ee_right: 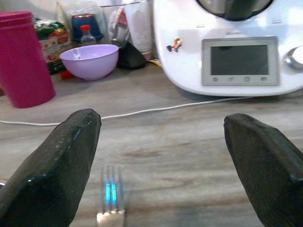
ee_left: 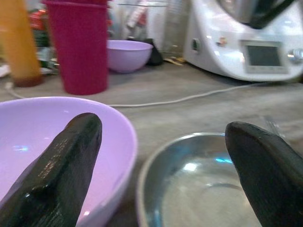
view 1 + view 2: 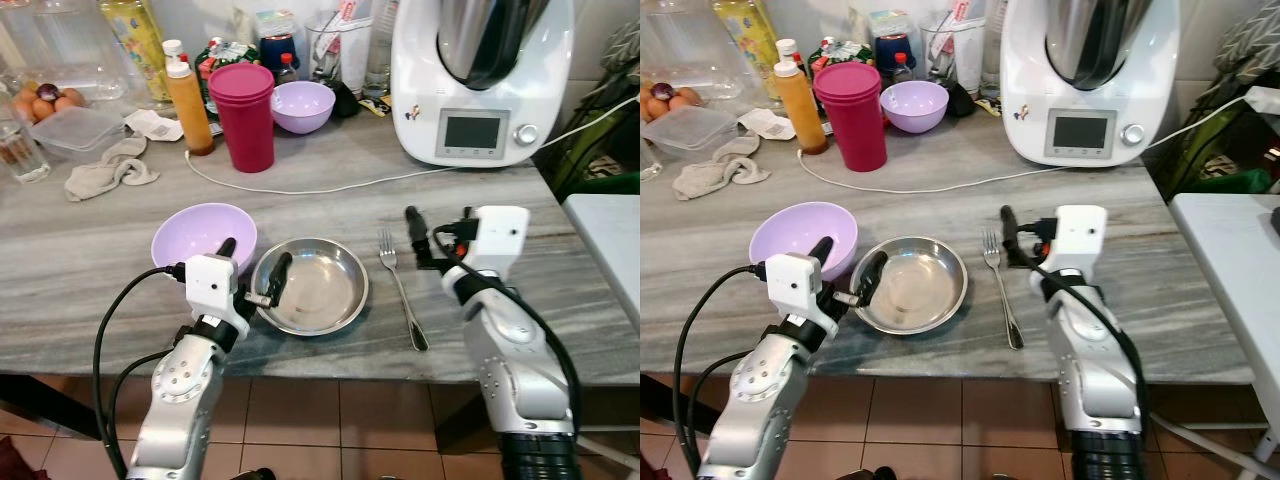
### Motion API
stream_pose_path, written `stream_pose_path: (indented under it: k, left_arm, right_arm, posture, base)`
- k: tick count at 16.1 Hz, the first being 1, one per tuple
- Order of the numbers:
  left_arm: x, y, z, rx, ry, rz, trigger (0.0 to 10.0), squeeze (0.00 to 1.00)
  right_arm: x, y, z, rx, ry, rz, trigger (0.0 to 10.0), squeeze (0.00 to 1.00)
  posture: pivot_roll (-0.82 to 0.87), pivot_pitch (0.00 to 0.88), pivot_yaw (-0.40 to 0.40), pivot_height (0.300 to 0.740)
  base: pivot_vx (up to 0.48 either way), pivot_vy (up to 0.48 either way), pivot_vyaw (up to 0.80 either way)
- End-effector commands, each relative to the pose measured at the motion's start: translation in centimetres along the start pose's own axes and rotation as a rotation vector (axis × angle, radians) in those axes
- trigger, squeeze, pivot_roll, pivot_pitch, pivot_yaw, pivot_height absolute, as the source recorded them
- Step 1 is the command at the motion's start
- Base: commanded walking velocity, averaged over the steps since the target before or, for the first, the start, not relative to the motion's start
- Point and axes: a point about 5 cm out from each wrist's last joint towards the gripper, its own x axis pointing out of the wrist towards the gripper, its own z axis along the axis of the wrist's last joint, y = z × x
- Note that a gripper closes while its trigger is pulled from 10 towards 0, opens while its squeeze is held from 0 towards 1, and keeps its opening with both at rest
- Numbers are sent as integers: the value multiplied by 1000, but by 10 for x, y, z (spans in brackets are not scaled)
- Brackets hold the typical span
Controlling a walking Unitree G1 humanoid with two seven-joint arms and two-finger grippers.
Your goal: Setting the table
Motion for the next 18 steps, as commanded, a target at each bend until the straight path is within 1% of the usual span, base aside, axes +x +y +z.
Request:
stream_pose_path:
  k: [1,2,5,6,10,12,16,17,18]
  left_arm:
    - [1,4,-2,19,9,46,10000,0]
    - [2,3,-2,15,7,48,10000,0]
    - [6,7,1,48,-6,111,10000,0]
    - [7,7,1,41,-7,121,10000,0]
    - [8,5,0,58,-2,127,10000,0]
    - [9,5,1,63,-4,127,10000,0]
    - [14,4,10,65,-28,130,10000,0]
    - [14,5,11,66,-30,126,10000,0]
    - [14,5,10,65,-28,123,10000,0]
  right_arm:
    - [1,0,5,-4,-13,7,10000,0]
    - [1,0,4,-5,-10,10,10000,0]
    - [2,3,4,-6,-10,18,10000,0]
    - [2,5,4,2,-15,32,10000,0]
    - [2,5,3,4,-16,37,10000,0]
    - [1,7,2,-18,-19,40,10000,0]
    - [2,9,4,-56,-31,43,10000,0]
    - [3,8,5,-92,-37,36,10000,0]
    - [3,8,5,-85,-41,35,10000,0]
  posture:
    - [-183,85,-10,740]
    - [-183,85,-11,740]
    - [-183,84,-14,740]
    - [-183,82,-13,740]
    - [-182,82,-13,740]
    - [-179,84,-11,740]
    - [-179,86,-12,740]
    - [-180,85,-10,740]
    - [-181,85,-8,740]
  base:
    - [0,0,0]
    - [0,0,0]
    - [0,0,-740]
    - [0,0,-400]
    - [0,0,0]
    - [0,0,0]
    - [-258,0,0]
    - [-281,0,0]
    - [-281,0,0]
